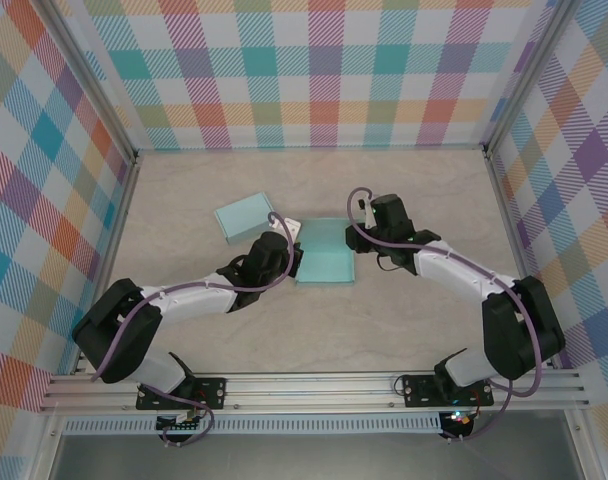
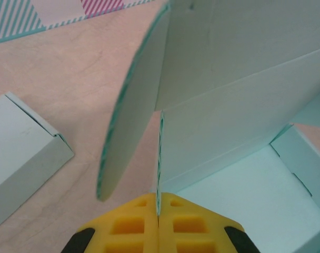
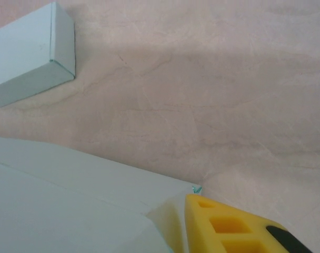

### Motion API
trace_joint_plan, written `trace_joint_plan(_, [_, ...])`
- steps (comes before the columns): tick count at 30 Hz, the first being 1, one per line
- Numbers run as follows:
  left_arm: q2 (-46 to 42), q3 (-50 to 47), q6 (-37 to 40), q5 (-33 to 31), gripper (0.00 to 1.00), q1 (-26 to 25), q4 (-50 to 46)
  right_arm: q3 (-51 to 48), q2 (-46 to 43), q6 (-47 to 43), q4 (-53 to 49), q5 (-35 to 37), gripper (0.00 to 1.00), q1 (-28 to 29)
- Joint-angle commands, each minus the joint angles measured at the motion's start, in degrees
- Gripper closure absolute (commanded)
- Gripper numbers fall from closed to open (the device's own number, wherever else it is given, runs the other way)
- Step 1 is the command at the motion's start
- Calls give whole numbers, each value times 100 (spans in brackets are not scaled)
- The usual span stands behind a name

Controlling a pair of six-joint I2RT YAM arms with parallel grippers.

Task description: Fold the paper box

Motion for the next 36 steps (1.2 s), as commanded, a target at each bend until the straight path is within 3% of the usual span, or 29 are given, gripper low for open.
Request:
trace_joint_plan(1, [5,-26,126,-187,100,-95,266,247,121,-12,29,146,69,34])
trace_joint_plan(12, [144,11,251,-88,100,-104,179,356,244,-121,-161,535,59,34])
trace_joint_plan(20, [206,34,439,28,100,-144,94,321,214,-220,-152,571,60,34])
trace_joint_plan(25, [255,79,423,-70,100,-147,47,321,214,-180,-199,560,66,29])
trace_joint_plan(29, [282,167,76,-226,100,-145,-70,312,172,-10,-267,500,78,34])
trace_joint_plan(36, [581,365,-1275,-306,100,-365,93,218,188,666,14,109,79,194])
